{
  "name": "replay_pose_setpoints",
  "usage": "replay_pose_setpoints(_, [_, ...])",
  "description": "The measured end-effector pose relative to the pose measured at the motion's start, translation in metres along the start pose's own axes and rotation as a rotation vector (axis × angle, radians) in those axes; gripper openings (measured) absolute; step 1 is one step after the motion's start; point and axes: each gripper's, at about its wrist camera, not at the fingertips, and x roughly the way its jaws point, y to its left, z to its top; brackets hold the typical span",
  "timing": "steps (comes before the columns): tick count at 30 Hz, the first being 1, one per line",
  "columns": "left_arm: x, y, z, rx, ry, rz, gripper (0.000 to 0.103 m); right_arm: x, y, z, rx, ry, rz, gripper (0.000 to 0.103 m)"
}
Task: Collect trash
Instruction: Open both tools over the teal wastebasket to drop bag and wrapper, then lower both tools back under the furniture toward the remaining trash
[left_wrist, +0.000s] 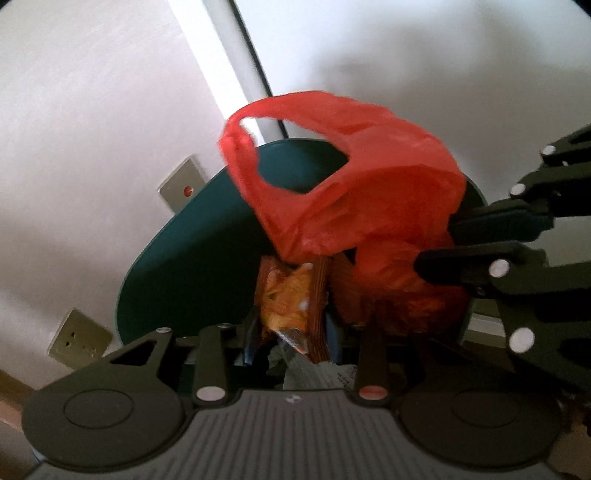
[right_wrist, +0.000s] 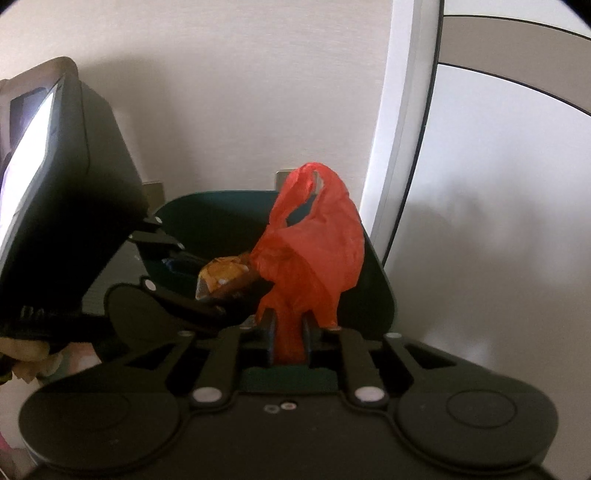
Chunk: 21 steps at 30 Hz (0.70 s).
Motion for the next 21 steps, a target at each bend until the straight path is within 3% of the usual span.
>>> replay_pose_setpoints(2, [0.000,0.003,0.000,-0.017,0.004,-0.006,0.040,-0.003,0.002,-0.002,0.006,-0.004,0.000,0.017])
replay_pose_setpoints(4, [0.000,0.005,-0.004,-0.030,-0.001,0.004,0.050,-0.005,0.003,-0.001,0.013,-0.018,-0.004,0.018])
replay_pose_setpoints(6, [-0.003,0.009,-0.004,-0.057,-0.013,0.011,0.066,-0.008,0.002,0.001,0.024,-0.030,-0.005,0.024])
replay_pose_setpoints(7, [-0.006,0.010,-0.004,-0.074,-0.019,0.007,0.069,-0.011,0.001,0.002,0.030,-0.040,-0.007,0.024])
replay_pose_setpoints(13, [-0.029,0.011,-0.008,-0.110,-0.071,-0.008,0.071,-0.037,-0.009,0.000,0.074,-0.099,0.010,0.028])
replay_pose_setpoints(15, [-0.045,0.004,-0.013,-0.107,-0.103,-0.015,0.072,-0.050,-0.014,-0.005,0.081,-0.123,0.010,0.041])
replay_pose_setpoints(18, [-0.067,-0.004,-0.020,-0.103,-0.157,-0.023,0.080,-0.071,-0.026,-0.019,0.103,-0.169,0.007,0.043])
replay_pose_setpoints(21, [-0.086,-0.012,-0.024,-0.102,-0.197,-0.044,0.080,-0.094,-0.035,-0.032,0.120,-0.188,0.003,0.045])
